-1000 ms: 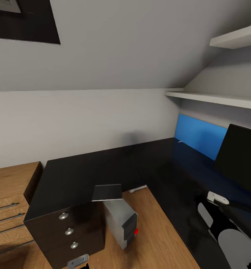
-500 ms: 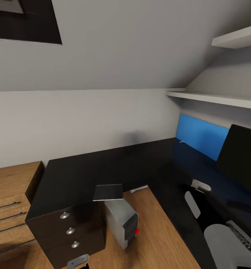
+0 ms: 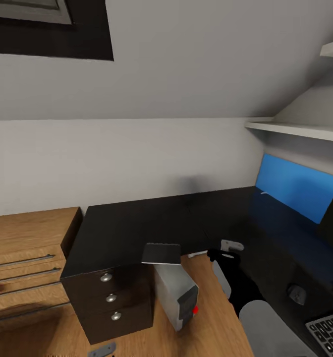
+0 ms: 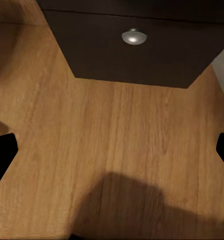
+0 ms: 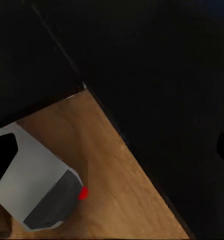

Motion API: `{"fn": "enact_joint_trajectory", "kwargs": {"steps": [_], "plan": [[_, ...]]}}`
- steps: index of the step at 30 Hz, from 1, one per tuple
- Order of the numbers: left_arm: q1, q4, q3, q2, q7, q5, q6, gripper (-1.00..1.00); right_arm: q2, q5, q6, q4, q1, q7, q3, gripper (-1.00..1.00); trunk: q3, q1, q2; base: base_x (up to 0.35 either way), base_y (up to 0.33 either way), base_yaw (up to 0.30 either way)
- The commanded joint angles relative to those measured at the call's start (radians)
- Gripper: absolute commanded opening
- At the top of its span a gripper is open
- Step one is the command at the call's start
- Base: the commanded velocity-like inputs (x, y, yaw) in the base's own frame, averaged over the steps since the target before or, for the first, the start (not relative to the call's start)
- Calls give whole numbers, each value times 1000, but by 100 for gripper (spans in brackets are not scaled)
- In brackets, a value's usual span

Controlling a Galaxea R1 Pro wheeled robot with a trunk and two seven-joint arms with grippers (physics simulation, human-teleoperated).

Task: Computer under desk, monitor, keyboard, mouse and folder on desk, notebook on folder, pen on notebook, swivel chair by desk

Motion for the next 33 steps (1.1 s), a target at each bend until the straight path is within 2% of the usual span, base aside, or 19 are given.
{"fn": "enact_joint_trajectory", "kwargs": {"steps": [1, 3, 4, 9, 10, 14, 15, 16, 19, 24, 33], "plan": [[-2, 2, -8, 1, 6, 10, -7, 100, 3, -1, 2, 5, 0, -6, 13, 100, -2, 0, -1, 0, 0, 277], [-1, 6, -8, 1, 6, 10, -7, 100, 10, 12, -9, 24, 0, -6, 44, 100, -2, 0, -1, 0, 0, 277], [-1, 8, -7, 2, 6, 10, -8, 100, 21, 19, -28, 42, 0, -7, 72, 100, -3, 0, -1, 0, 0, 277], [-2, 9, -6, 3, 7, 9, -10, 100, 41, 25, -74, 70, 1, -12, 127, 100, -5, 0, -1, 0, 0, 277], [-2, 10, -5, 3, 7, 9, -10, 100, 47, 26, -84, 75, 3, -19, 149, 100, -5, 0, -1, 0, 0, 277], [-2, 10, -4, 3, 7, 10, -10, 100, 56, 27, -96, 80, 9, -34, 189, 100, -7, 0, -1, 0, 0, 277], [-1, 10, -4, 2, 7, 10, -10, 100, 60, 27, -100, 82, 14, -39, 210, 100, -7, 0, -1, 0, 0, 277], [-1, 10, -4, 2, 7, 10, -10, 100, 66, 26, -103, 84, 20, -46, 252, 100, -8, 0, -1, 0, 0, 277], [-1, 11, -4, 2, 7, 10, -10, 100, 70, 26, -105, 85, 23, -49, 288, 100, -9, 0, -1, 0, 0, 277], [-2, 11, -4, 2, 7, 11, -10, 100, 73, 26, -105, 85, 27, -51, 322, 100, -11, 0, -1, 0, 0, 277], [-2, 11, -4, 2, 7, 11, -10, 100, 77, 25, -104, 88, 31, -49, 333, 100, -15, 0, -1, 0, 0, 277]]}}
